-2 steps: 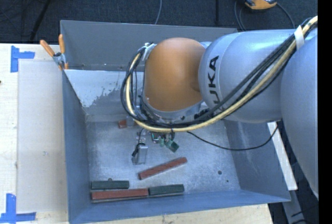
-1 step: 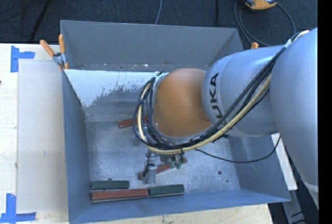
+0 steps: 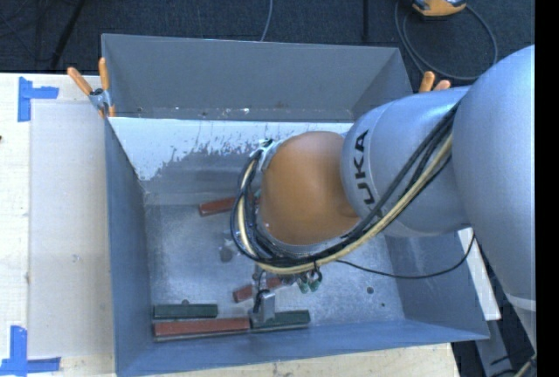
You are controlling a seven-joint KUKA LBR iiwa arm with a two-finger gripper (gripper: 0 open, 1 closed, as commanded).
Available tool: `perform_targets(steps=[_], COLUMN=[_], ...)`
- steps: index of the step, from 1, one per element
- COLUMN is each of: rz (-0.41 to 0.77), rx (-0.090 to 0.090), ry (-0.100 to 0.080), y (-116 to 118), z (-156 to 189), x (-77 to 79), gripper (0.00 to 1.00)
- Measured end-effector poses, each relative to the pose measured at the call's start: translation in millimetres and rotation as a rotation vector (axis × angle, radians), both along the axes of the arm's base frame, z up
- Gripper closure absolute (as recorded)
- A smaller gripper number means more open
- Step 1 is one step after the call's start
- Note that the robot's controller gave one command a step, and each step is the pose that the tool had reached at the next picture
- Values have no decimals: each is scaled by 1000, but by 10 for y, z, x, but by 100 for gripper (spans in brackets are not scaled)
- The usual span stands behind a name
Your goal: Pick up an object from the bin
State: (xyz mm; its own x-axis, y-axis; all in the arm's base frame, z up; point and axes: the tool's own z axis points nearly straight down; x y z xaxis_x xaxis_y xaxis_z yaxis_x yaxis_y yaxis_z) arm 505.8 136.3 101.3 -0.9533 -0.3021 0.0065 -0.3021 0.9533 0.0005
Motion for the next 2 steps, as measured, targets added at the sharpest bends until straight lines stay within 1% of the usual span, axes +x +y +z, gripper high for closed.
perform_targets(steps=[1, 2], rz=[103, 136], rx=[2, -2], ry=[-3, -3], y=[-448, -439], z=[5, -109], x=[-55, -78], gripper=[0, 0])
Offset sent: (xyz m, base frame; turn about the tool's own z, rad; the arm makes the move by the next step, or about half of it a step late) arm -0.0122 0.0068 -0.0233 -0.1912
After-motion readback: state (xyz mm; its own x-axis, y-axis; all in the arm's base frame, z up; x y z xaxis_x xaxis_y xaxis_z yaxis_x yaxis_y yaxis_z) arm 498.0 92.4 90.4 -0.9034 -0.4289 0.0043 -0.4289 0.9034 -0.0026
